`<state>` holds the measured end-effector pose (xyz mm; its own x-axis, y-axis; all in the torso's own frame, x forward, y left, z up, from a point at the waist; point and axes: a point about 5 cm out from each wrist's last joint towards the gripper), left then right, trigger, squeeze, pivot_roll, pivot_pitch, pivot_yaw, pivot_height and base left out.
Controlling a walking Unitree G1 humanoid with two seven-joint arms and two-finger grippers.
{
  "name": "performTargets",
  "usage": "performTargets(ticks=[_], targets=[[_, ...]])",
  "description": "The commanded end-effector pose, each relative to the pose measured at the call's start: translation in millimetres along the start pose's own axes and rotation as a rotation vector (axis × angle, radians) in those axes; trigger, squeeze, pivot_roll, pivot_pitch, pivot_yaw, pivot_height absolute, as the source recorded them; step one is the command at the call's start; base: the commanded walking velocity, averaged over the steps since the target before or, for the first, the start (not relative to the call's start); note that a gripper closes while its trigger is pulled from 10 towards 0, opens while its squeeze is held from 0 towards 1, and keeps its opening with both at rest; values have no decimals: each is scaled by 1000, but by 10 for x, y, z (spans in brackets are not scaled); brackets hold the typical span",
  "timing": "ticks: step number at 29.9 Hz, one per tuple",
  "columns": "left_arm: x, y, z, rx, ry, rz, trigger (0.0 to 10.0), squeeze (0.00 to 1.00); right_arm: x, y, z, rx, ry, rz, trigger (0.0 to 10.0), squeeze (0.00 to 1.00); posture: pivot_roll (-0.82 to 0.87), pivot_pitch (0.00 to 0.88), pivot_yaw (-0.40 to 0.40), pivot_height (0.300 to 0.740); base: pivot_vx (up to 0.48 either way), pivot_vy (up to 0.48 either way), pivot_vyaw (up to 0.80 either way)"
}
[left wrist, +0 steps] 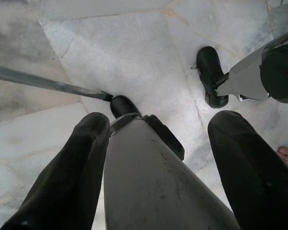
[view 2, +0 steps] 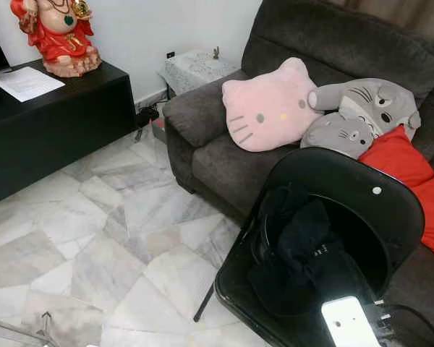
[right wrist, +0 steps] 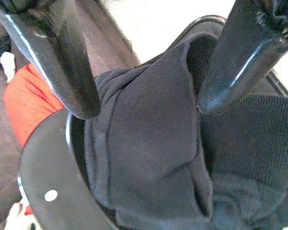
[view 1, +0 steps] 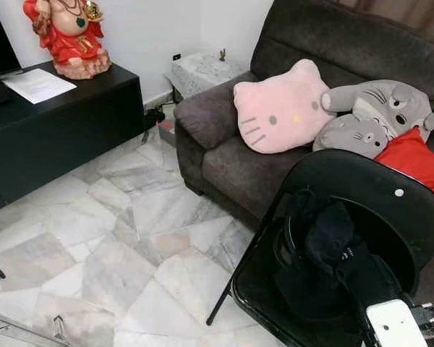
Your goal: Hang hanger
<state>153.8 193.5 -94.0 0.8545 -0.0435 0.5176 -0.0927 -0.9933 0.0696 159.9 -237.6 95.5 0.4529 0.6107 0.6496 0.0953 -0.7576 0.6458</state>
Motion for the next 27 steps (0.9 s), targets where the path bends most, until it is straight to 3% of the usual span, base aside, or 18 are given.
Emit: performTargets(ticks=[1, 13, 27], targets=[[-93, 16, -11, -5, -33, -11, 10000, 0, -17, -6, 21, 16, -2, -14, 10000, 0, -356, 136, -69, 740, 0, 0, 0], [-96, 16, -12, -6, -33, -10, 10000, 0, -24, 21, 158, 13, 11, -44, 10000, 0, -350, 139, -67, 740, 0, 0, 0], [-100, 15, -13, -8, -36, -8, 10000, 0, -87, -92, 131, 119, -5, -48, 10000, 0, -352, 141, -69, 740, 0, 0, 0]])
Point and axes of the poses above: a point about 5 cm out from each wrist's last joint towards the gripper, its own z axis pointing out of the wrist towards the gripper, its own x axis along the axis of the wrist's last joint, y = z × x, and after that the axes turned 5 degrees about -z, right-handed
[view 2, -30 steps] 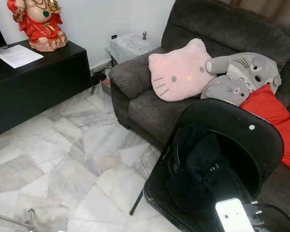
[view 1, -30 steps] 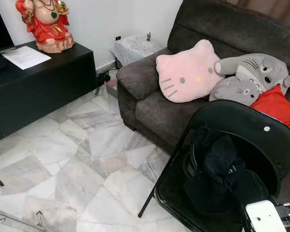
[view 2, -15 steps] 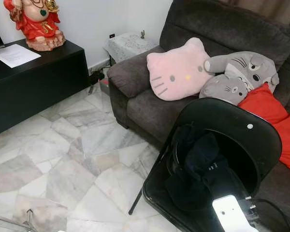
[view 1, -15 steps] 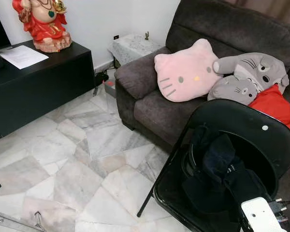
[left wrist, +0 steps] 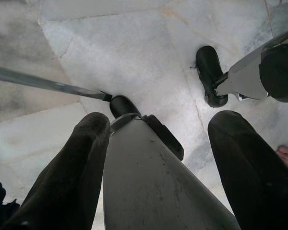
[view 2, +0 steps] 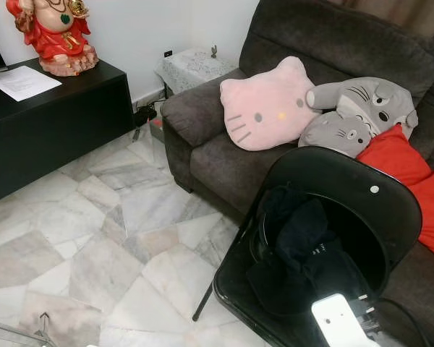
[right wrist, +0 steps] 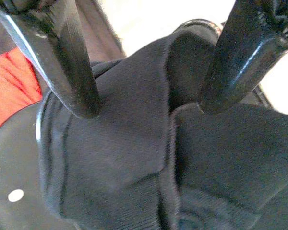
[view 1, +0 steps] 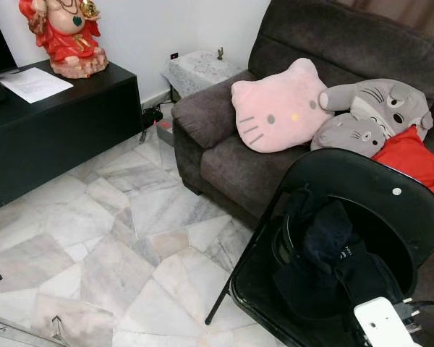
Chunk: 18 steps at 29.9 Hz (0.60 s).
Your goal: Hang hanger
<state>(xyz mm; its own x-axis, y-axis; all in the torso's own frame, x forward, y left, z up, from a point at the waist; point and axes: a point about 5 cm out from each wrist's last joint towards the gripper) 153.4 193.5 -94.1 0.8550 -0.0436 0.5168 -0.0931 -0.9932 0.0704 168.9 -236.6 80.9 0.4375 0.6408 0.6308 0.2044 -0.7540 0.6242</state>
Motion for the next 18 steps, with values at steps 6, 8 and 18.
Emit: performTargets(ticks=[6, 8, 18], targets=[[-93, 16, -12, -8, -33, -8, 10000, 0, -48, 45, 16, -9, -21, -22, 10000, 0, -350, 140, -70, 740, 0, 0, 0], [-92, 16, -11, -7, -33, -8, 10000, 0, -48, 80, 23, -34, -23, -27, 10000, 0, -349, 141, -70, 740, 0, 0, 0], [-87, 18, -10, -7, -32, -9, 10000, 0, -48, 138, 44, -73, -27, -32, 10000, 0, -348, 138, -70, 740, 0, 0, 0]])
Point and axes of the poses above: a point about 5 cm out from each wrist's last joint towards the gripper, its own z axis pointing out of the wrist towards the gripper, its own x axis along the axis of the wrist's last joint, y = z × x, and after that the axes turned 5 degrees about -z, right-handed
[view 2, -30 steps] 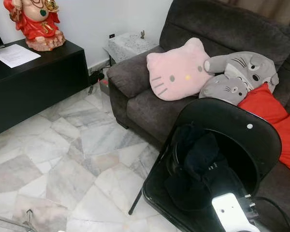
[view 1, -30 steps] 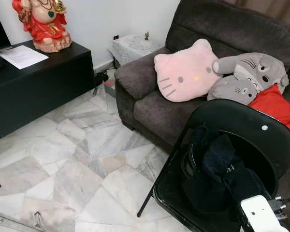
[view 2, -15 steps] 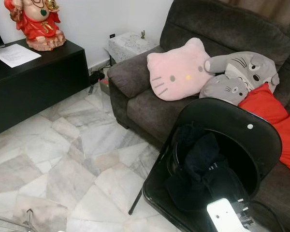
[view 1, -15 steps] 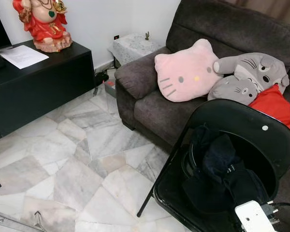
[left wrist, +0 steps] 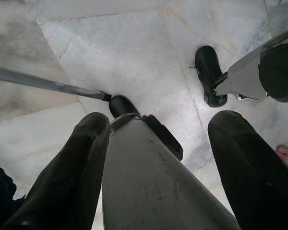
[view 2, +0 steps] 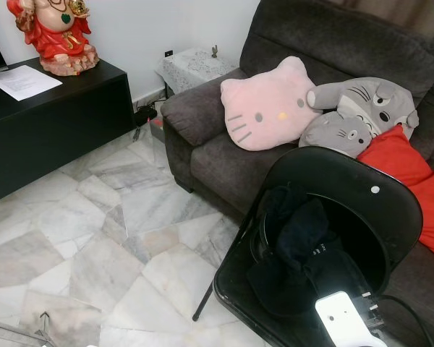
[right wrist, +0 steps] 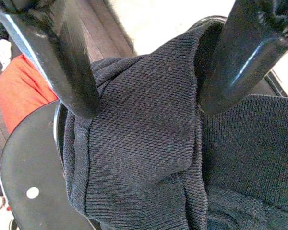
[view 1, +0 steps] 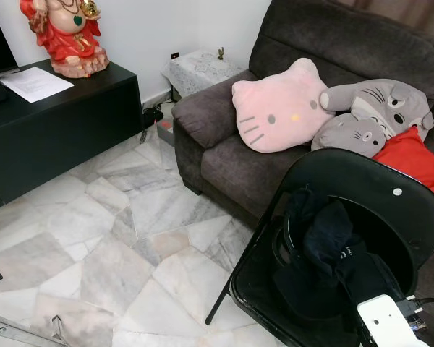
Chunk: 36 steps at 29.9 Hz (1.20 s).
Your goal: Hang hanger
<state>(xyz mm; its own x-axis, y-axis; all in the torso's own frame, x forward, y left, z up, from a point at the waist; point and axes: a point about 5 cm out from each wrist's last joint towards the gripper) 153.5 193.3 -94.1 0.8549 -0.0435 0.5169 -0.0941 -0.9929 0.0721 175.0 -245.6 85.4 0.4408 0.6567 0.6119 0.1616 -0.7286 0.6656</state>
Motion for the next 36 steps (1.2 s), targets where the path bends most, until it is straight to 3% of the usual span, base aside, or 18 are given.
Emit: performTargets(ticks=[1, 18, 29, 36], targets=[[-87, 16, -10, -5, -32, -9, 10000, 0, -50, 25, 1, -13, -20, -9, 10000, 0, -348, 138, -70, 740, 0, 0, 0], [-87, 16, -10, -6, -33, -5, 10000, 0, -154, 124, -126, -145, -95, -2, 10000, 0, -352, 140, -69, 740, 0, 0, 0], [-85, 15, -10, -6, -33, 0, 10000, 0, 37, 258, -8, -241, 28, 20, 10000, 0, -350, 140, -67, 740, 0, 0, 0], [-86, 16, -10, -8, -34, 2, 10000, 0, -2, 206, 71, -215, 4, 23, 10000, 0, -347, 139, -66, 740, 0, 0, 0]])
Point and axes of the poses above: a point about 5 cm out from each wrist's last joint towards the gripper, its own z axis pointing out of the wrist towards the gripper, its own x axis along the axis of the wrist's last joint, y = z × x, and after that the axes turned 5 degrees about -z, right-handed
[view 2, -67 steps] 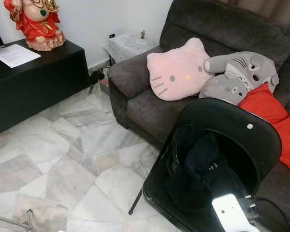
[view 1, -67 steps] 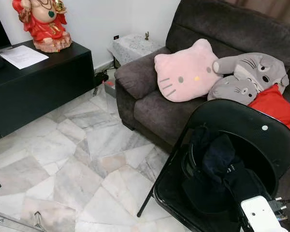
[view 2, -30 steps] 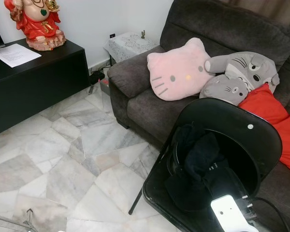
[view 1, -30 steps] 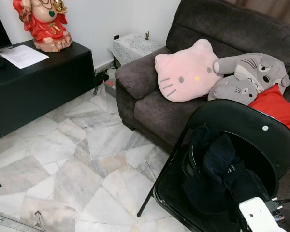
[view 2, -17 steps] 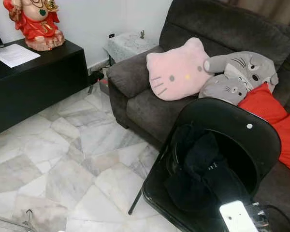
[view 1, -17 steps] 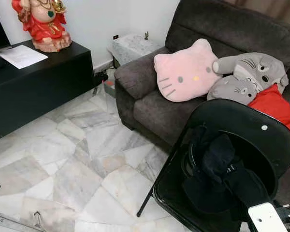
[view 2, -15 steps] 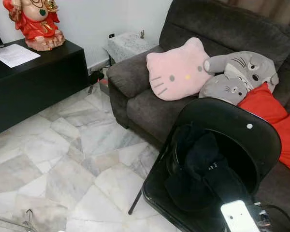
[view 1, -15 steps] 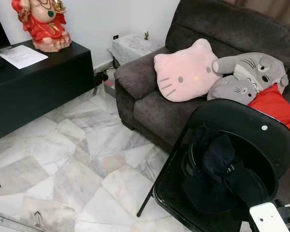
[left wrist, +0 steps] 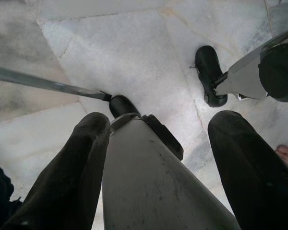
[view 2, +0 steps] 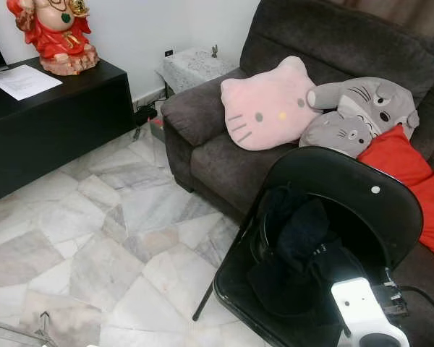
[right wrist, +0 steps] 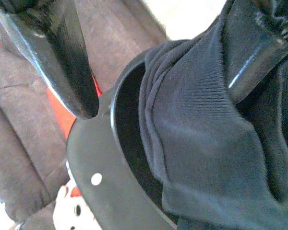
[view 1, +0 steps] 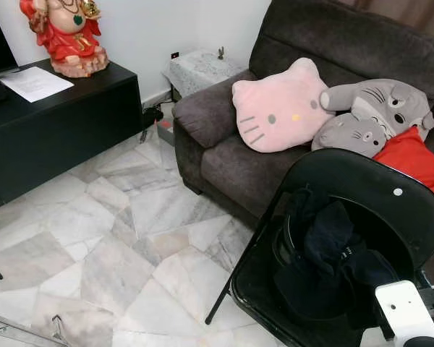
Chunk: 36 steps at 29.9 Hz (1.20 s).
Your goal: Hang hanger
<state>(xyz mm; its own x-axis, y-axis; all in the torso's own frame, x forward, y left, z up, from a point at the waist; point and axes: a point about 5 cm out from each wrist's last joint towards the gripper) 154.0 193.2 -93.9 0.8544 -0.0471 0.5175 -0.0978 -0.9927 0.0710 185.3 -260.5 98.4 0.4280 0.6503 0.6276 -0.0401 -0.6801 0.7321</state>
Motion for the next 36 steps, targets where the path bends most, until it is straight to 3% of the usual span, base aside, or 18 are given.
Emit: performTargets(ticks=[1, 6, 16, 27, 28, 29, 36], targets=[[-91, 16, -11, -8, -34, -1, 10000, 0, -30, -12, 11, 3, -12, 7, 10000, 0, -347, 139, -66, 740, 0, 0, 0], [-91, 17, -11, -9, -34, 1, 10000, 0, -57, -41, 71, -5, -29, -3, 10000, 0, -345, 139, -65, 740, 0, 0, 0], [-91, 17, -11, -9, -34, 5, 10000, 0, -11, 51, 146, -93, 4, 10, 10000, 0, -342, 139, -64, 740, 0, 0, 0], [-93, 13, -13, -10, -36, 9, 10000, 0, -69, -15, 167, -87, -39, 50, 10000, 0, -337, 140, -62, 740, 0, 0, 0], [-93, 12, -13, -10, -36, 9, 10000, 0, -65, -22, 173, -83, -36, 54, 2392, 0, -336, 140, -60, 740, 0, 0, 0], [-93, 11, -14, -11, -37, 11, 10000, 0, -52, -28, 189, -79, -29, 57, 0, 0, -336, 140, -60, 740, 0, 0, 0], [-96, 6, -15, -10, -37, 12, 10000, 0, -31, -30, 216, -80, -22, 62, 0, 0, -332, 140, -59, 740, 0, 0, 0]])
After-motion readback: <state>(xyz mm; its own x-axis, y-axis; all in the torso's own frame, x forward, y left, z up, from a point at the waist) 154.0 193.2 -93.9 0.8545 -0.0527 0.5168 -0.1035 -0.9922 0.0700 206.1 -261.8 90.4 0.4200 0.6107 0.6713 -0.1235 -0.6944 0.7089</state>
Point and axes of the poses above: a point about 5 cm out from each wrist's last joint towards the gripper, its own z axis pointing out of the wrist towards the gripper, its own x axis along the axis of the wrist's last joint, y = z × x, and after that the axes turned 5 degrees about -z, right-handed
